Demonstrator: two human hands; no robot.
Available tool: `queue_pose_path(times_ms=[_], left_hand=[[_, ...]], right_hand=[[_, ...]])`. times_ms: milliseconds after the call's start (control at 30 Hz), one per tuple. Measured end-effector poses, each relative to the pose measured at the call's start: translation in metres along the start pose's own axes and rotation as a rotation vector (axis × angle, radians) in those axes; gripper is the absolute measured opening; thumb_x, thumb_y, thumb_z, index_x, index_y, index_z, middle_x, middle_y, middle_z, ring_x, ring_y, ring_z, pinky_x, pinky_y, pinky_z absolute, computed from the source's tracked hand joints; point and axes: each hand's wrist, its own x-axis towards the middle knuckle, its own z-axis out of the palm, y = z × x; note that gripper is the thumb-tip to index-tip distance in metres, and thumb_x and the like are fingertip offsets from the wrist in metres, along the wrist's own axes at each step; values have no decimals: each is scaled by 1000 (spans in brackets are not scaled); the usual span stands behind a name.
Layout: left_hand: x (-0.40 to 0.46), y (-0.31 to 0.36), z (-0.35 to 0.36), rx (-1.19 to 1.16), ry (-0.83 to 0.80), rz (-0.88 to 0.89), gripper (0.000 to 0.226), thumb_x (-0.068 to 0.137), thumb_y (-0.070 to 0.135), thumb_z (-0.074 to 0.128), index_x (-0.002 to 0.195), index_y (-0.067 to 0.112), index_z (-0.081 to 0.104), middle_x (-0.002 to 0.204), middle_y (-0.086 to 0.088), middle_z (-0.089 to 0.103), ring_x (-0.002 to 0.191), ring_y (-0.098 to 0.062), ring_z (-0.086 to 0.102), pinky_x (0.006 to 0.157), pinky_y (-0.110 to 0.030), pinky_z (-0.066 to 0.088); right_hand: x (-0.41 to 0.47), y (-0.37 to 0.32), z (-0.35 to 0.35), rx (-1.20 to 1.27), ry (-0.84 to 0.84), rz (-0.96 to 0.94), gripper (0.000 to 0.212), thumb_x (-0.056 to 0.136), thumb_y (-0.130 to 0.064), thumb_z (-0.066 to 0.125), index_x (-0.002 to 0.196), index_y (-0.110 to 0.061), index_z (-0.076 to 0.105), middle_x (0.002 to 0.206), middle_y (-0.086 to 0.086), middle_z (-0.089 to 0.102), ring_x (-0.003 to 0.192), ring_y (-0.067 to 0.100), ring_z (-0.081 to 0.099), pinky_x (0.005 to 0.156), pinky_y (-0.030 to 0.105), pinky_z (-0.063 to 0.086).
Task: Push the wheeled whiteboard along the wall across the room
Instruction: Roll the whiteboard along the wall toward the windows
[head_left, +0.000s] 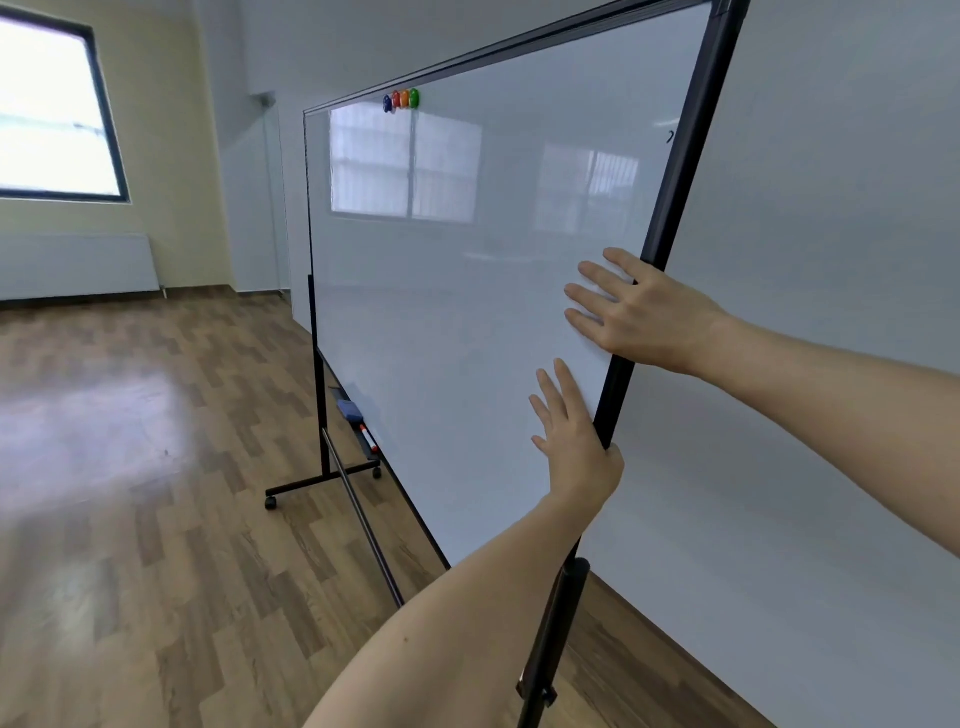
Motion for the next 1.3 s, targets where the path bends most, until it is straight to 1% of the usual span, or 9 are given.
queue_pose_path(times_ms=[167,300,533,767,900,967,1067,1167,1300], left_hand=[[66,-23,1,3,5,-2,112,76,-16,47,147,33,-25,160,2,-27,147,-33,-21,114,-66,4],[125,-46,0,17,12,2,113,77,-15,48,137,37,-33,160,2,-27,147,-33,-21,114,-65,4],[227,-85,-5,53,48,8,117,77,-13,49,128,45,-39,160,3,-28,148,-33,-19,114,-66,7],[323,-122,-13,29,38,-6,112,77,-15,47,146,34,-26,160,3,-27,147,-33,-20,114,-66,6],[384,-148,-16,16,58,-3,111,76,-15,46,149,33,-22,160,2,-27,147,-32,-20,114,-66,5],[413,-161,-18,12,68,-8,110,77,-15,47,149,33,-22,160,3,-26,147,-31,-20,114,-66,5],[457,-178,-20,9,85,-4,109,77,-14,46,149,33,-21,161,3,-25,148,-31,-19,113,-66,5],[501,-193,-23,24,113,-13,108,76,-13,45,149,33,-20,162,3,-23,148,-32,-17,114,-68,9],[550,-215,-32,63,144,-19,110,75,-9,47,147,41,-22,162,5,-22,148,-32,-15,108,-66,31]], right_hand=[[45,-3,56,4,70,-6,57,88,3,19,108,-12,70,120,13,70,112,38,63,99,52,49],[87,-7,104,6,89,-15,34,86,0,51,113,-10,69,122,15,69,112,39,63,97,54,50],[166,-14,178,18,92,15,52,89,2,24,111,-11,70,119,14,70,110,39,64,94,53,52],[238,-22,254,27,179,8,58,90,2,19,113,-12,70,121,13,70,111,38,64,96,53,51],[289,-27,303,23,208,19,33,85,-1,57,114,-13,69,122,12,69,113,38,63,98,53,50],[312,-28,325,40,196,24,37,77,-8,73,114,-13,70,122,12,69,113,37,63,100,52,49],[347,-33,359,27,196,31,33,79,-7,70,112,-14,70,121,12,70,113,37,63,101,53,48],[386,-38,399,34,254,41,40,86,3,38,99,-13,72,114,12,72,109,38,64,99,52,49],[431,-46,437,0,268,31,21,82,-9,66,101,-13,72,116,13,71,112,39,63,101,52,45]])
